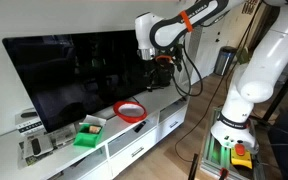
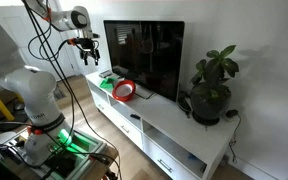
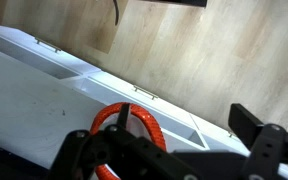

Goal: Place the orange hat in the middle shelf of the television stand

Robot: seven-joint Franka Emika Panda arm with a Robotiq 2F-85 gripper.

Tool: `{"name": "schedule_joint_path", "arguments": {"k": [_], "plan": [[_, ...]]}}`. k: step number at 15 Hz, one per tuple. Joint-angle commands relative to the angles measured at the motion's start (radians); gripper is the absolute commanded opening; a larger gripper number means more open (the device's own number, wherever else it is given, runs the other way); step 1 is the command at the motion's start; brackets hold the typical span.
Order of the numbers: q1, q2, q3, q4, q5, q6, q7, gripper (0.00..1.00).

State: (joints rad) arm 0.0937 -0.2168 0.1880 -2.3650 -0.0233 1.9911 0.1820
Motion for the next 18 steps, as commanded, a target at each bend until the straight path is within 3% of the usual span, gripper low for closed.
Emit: {"name": "schedule_joint_path", "arguments": {"k": [1, 5, 8, 13, 17, 18], "plan": [[0.011, 0.001, -0.011, 0.001, -0.003, -0.002, 0.002, 1.0], [0.011, 0.001, -0.011, 0.001, -0.003, -0.002, 0.002, 1.0], [-0.023, 0.134, -0.022, 0.046, -0.065, -0.002, 0.057, 1.0], [-0.043, 0.365, -0.09, 0.069, -0.16, 0.257, -0.048, 1.0], [-0.031, 0.558, -0.107, 0.147, -0.123, 0.435, -0.124, 1.0], [-0.026, 0.467, -0.118, 0.08, -0.129, 0.402, -0.086, 1.0]]}}
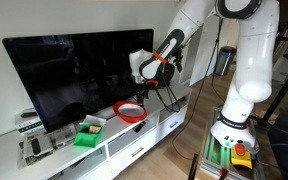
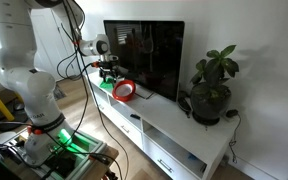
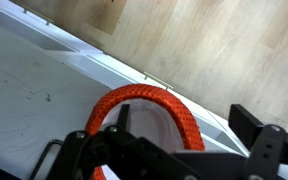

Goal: Place the orange hat in the middle shelf of the television stand

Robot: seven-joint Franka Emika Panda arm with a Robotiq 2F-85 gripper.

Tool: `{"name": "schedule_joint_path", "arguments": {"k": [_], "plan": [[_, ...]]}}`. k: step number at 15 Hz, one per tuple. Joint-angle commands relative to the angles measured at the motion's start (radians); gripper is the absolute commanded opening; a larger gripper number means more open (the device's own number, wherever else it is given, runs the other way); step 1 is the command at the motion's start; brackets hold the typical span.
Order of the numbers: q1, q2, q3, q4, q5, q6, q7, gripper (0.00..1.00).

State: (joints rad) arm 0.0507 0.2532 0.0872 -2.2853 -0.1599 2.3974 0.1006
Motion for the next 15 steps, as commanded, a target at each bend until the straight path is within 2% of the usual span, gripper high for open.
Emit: {"name": "schedule_joint_path", "arguments": {"k": [1, 15], "plan": [[0.019, 0.031, -0.018, 0.015, 0.009, 0.008, -0.009, 1.0], [0.02, 0.018, -0.021, 0.015, 0.008, 0.007, -0.008, 1.0]]}}
